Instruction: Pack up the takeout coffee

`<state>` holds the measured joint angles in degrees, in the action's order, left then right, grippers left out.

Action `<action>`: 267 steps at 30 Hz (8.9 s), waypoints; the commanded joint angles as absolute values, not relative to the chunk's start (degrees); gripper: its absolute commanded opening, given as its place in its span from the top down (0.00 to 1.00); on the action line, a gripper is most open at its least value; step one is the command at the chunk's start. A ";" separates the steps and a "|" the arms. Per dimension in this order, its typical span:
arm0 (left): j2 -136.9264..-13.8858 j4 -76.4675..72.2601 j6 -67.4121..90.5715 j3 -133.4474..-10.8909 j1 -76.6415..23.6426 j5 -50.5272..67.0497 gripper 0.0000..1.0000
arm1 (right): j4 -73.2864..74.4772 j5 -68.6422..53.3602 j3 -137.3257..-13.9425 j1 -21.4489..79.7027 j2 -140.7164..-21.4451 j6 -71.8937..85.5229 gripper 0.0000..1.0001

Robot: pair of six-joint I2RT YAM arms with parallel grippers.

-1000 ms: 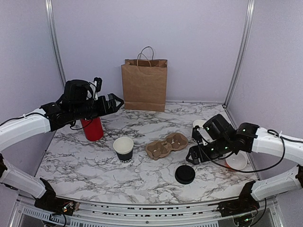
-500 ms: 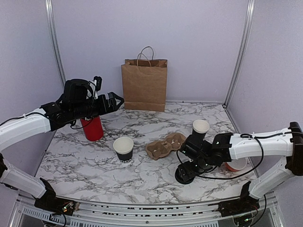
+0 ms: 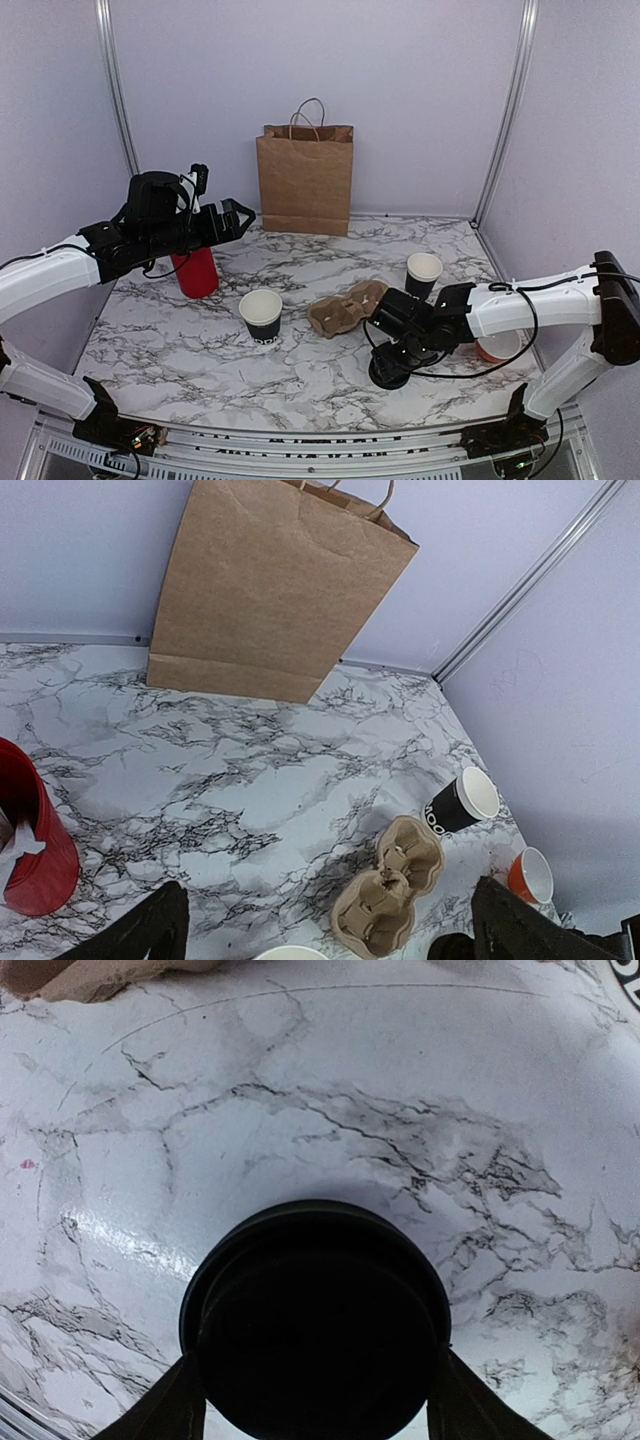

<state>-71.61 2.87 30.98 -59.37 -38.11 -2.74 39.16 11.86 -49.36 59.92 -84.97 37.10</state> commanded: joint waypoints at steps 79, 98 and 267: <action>-65.87 11.79 32.39 -52.50 -37.37 -7.54 0.01 | 46.47 12.50 -68.23 56.95 -85.65 32.94 0.26; -61.09 18.81 37.03 -38.82 -33.45 -10.51 0.01 | 49.70 9.14 -109.01 59.94 -111.54 16.74 0.26; -74.82 12.60 31.81 -48.49 -37.61 6.18 0.56 | 49.31 6.28 -123.66 64.33 -124.13 20.80 0.15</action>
<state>-75.11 11.20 32.77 -46.68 -37.21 6.52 52.45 4.23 -124.68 63.83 -128.03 19.40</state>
